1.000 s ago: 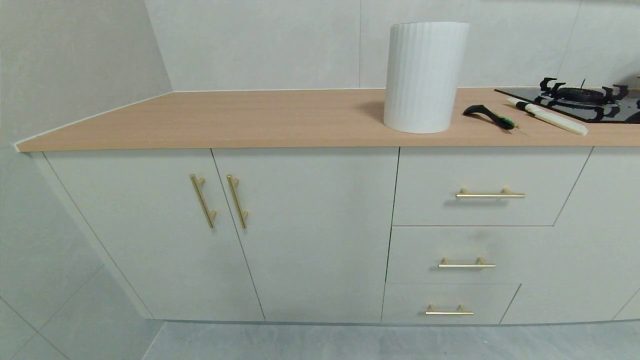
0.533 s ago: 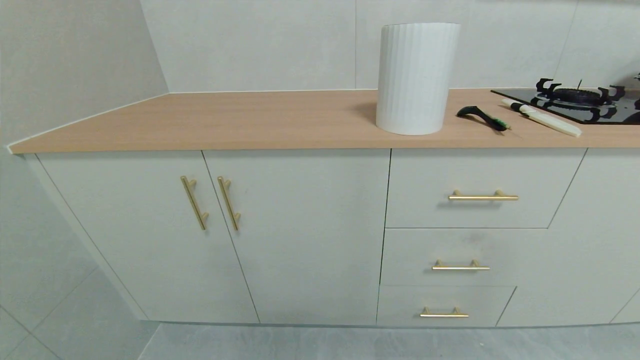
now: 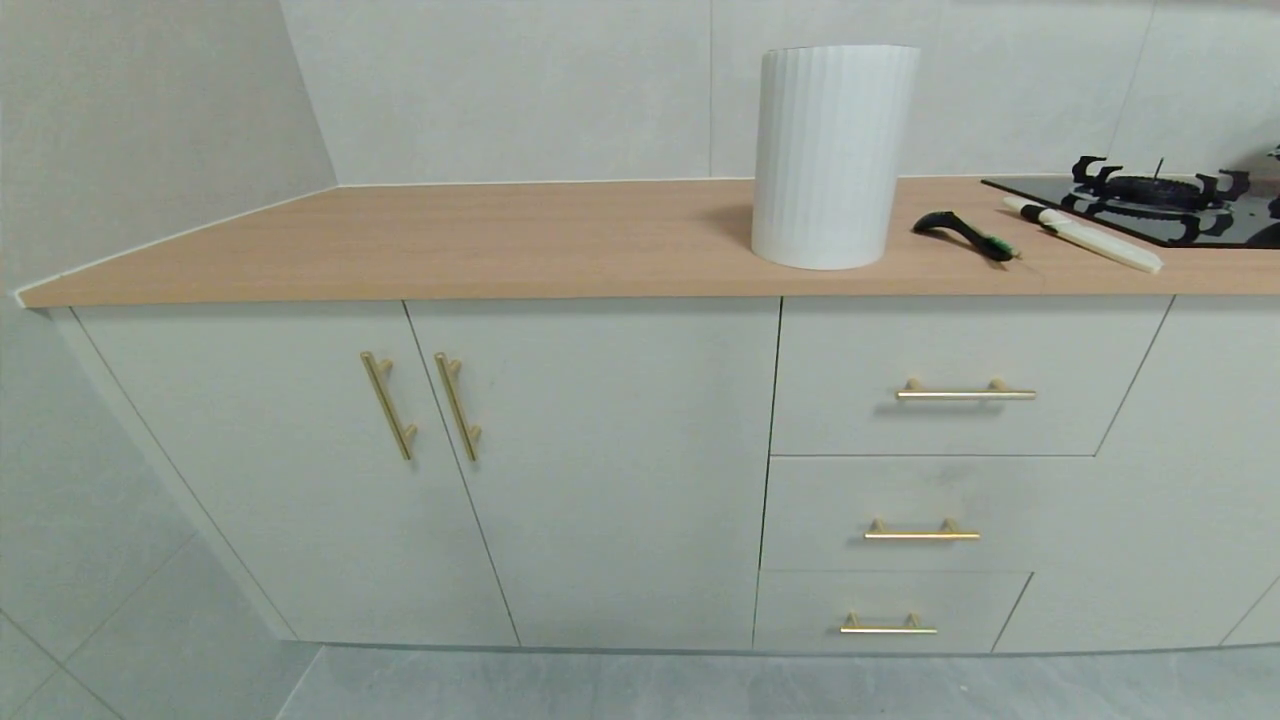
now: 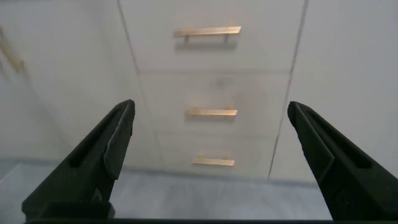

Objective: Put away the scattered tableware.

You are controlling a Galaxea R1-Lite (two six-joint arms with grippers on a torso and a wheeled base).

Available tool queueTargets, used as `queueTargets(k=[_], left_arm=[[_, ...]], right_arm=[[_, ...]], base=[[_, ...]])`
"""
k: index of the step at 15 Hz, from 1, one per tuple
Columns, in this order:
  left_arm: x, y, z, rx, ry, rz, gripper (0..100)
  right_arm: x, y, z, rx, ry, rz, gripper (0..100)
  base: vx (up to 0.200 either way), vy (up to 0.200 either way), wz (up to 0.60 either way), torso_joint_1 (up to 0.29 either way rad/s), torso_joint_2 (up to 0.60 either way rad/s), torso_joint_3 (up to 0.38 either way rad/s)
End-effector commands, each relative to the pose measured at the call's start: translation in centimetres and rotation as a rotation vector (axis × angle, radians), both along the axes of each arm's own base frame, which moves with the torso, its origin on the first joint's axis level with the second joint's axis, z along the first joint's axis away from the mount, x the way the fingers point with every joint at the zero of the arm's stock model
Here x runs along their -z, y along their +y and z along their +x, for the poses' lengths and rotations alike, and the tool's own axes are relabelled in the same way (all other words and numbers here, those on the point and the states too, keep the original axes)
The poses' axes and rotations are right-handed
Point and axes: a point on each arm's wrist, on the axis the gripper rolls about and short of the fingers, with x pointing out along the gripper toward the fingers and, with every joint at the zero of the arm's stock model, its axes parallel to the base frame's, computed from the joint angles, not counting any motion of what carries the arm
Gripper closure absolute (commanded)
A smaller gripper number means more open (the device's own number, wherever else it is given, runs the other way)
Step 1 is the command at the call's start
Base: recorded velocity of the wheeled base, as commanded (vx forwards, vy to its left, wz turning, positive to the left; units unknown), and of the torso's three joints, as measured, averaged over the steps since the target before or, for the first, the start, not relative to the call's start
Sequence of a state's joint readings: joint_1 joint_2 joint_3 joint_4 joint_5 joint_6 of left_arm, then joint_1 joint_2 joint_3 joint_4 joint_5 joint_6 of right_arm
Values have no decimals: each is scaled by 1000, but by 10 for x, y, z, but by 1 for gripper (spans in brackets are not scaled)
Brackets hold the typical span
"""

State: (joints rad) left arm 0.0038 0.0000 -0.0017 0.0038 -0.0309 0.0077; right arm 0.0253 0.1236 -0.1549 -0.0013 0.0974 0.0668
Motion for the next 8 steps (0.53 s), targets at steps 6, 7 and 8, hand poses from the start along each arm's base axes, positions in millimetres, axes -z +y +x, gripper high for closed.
queueTargets(k=[6, 7, 8], left_arm=[[0, 0, 0, -1, -1, 0, 0], [0, 0, 0, -1, -1, 0, 0], [0, 0, 0, -1, -1, 0, 0]], right_arm=[[-23, 7, 73, -138, 450, -1, 0], [-28, 8, 86, -151, 490, 2, 0], [-31, 9, 99, -165, 527, 6, 0]], base=[[0, 0, 0, 0, 0, 0], [0, 0, 0, 0, 0, 0], [0, 0, 0, 0, 0, 0]])
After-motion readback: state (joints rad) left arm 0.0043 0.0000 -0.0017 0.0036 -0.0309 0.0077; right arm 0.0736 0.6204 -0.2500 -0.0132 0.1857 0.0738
